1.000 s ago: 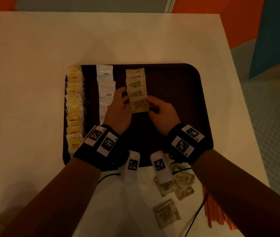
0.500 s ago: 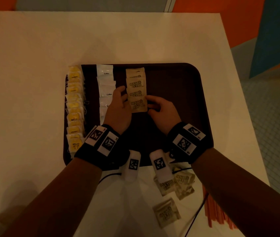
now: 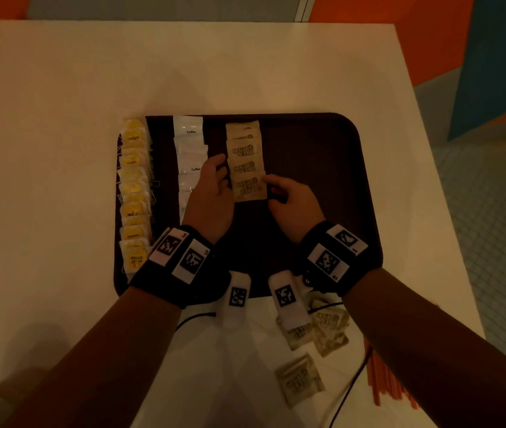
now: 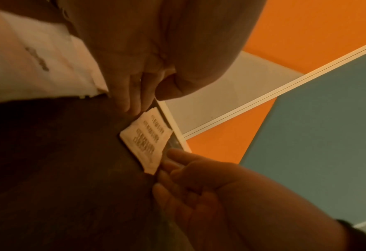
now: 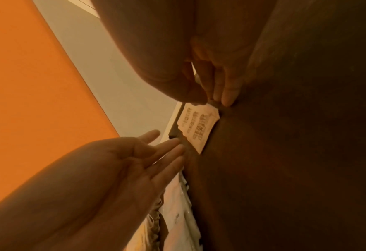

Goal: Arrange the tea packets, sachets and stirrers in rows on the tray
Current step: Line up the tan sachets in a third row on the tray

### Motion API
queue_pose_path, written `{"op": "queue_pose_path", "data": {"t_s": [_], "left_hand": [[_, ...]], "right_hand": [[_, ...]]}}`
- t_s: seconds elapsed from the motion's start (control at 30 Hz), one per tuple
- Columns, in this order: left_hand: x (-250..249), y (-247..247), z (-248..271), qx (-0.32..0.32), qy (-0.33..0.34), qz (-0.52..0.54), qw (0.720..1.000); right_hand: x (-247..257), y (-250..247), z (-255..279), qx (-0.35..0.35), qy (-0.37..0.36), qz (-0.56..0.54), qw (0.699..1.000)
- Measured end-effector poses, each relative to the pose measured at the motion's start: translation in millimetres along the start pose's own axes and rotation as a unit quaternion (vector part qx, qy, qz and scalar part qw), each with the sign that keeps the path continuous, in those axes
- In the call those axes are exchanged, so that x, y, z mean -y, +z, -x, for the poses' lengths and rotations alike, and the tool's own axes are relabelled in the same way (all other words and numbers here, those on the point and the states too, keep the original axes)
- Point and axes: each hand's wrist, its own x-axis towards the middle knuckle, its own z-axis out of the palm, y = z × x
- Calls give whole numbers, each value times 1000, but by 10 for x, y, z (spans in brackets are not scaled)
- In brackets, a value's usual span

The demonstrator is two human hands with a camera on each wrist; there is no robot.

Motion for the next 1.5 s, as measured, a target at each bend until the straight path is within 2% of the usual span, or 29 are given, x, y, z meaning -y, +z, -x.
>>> {"op": "queue_pose_path", "data": {"t_s": [0.13,0.27,0.33,0.43,0.53,0.6,0.8,0.9,1.03,1.13,1.2,1.3,1.4,1.5], "left_hand": [[-51,-91,327,20,40,-42,998],[144,-163,904,92,56,-134,985],[280,-161,1205,130,48,-176,975],[485,-99,1584,169,35,-226,959],[641,74,1856,196,13,-314,929],[750,229,1976,200,6,-380,903],[908,592,2137,189,12,-520,833],[929,631,2143,189,0,-538,822],[926,638,2126,189,-10,-495,848],[869,606,2128,177,-49,-419,889],[835,548,2131,159,-72,-347,922],[832,401,2132,108,-43,-280,953],[852,277,2120,70,-40,-162,983],[863,210,2119,33,-62,-18,997]], "right_hand": [[35,-173,166,-16,-10,-3,1000],[-15,-413,551,-13,-28,-63,998],[-96,-515,777,9,-28,-34,999],[-277,-551,1062,36,-8,76,996],[-517,-475,1232,72,24,196,978],[-677,-401,1316,73,35,255,963],[-916,-142,1607,41,33,298,953],[-966,-60,1662,20,7,331,943],[-1010,-36,1642,34,-6,293,956],[-1008,-49,1607,42,-25,203,978],[-989,-69,1575,57,-31,181,981],[-937,-82,1549,74,-30,202,976],[-867,-86,1553,77,-33,200,976],[-807,-130,1547,86,-46,180,979]]}}
